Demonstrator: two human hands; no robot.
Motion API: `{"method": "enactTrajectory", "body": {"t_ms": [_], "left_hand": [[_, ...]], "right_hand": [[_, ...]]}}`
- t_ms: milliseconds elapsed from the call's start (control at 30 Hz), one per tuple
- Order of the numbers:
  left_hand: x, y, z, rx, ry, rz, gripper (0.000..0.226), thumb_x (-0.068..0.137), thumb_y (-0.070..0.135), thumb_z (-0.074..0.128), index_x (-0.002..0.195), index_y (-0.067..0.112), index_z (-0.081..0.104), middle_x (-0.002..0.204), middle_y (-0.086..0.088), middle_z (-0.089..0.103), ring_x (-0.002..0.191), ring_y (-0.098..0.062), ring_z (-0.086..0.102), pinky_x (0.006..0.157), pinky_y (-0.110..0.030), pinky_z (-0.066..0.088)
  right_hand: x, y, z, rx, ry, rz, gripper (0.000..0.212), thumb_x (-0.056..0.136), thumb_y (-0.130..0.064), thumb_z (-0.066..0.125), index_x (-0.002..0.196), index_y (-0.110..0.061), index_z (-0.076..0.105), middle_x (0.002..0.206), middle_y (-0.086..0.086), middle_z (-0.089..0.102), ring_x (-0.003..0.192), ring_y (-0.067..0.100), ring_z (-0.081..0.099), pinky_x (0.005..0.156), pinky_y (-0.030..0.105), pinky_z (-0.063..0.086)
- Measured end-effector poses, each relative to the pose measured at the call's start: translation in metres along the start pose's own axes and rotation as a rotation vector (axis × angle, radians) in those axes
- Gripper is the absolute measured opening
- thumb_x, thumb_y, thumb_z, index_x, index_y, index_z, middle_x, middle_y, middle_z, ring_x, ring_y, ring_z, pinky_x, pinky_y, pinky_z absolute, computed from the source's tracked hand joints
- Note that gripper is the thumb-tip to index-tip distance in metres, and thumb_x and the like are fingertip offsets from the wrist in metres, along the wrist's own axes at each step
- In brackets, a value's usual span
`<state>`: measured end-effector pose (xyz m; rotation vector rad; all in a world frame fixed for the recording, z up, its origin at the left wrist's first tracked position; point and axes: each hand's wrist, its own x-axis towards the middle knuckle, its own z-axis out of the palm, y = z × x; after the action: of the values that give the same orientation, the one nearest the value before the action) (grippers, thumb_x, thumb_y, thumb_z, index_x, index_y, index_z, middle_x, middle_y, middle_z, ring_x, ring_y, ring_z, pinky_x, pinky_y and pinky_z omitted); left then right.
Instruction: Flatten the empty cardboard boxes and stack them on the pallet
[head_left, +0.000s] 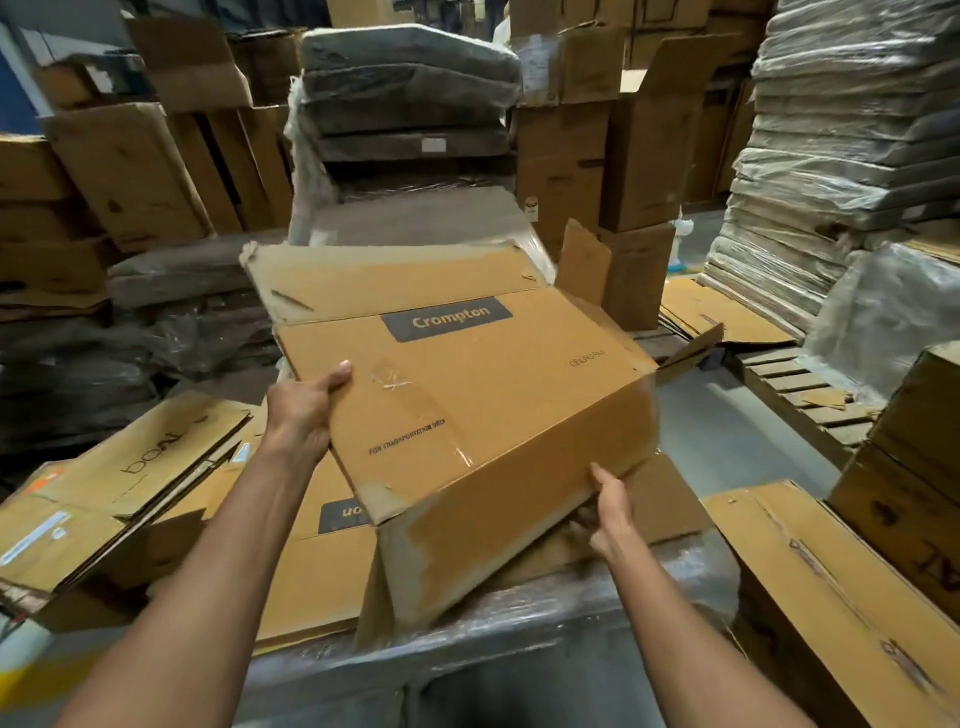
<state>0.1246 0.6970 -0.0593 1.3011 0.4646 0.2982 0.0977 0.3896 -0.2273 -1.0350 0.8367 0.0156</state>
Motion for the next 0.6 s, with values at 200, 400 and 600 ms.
{"method": "enactTrajectory", "body": {"t_ms": [200,400,600], "left_hand": [[0.022,-0.043,-0.025,-0.025,-0.063,-0.275,0.011,0.091,0.005,0.071,0.100,0.001,0.066,0.123,-0.022,0.068,0.088,-0.026,0.071,0.082,-0.046,0.062],[-0.001,-0.065,-0.036,-0.146,-0.106,-0.317,0.020,0.097,0.016,0.065,0.115,0.006,0.063,0.105,-0.015,0.075,0.094,-0.026,0.074,0.084,-0.043,0.061],[-0.032,-0.087,-0.037,-0.061,-0.279,-0.389,0.024,0.087,0.010,0.072,0.110,0.002,0.071,0.098,-0.016,0.075,0.077,-0.028,0.071,0.074,-0.038,0.062]], "right_hand": [[0.011,0.020,-0.013,0.298,-0.242,0.124,0.047,0.090,-0.038,0.073,0.129,-0.013,0.063,0.119,0.017,0.072,0.112,0.038,0.065,0.092,0.052,0.055],[0.048,0.032,-0.003,0.367,-0.211,0.125,0.129,0.031,-0.036,0.106,0.145,-0.023,0.047,0.123,0.019,0.070,0.108,0.042,0.069,0.078,0.061,0.058],[0.007,0.003,0.025,0.353,-0.061,-0.015,0.090,0.084,-0.029,0.084,0.154,-0.020,0.028,0.127,0.008,0.057,0.102,0.030,0.063,0.090,0.056,0.056]]}}
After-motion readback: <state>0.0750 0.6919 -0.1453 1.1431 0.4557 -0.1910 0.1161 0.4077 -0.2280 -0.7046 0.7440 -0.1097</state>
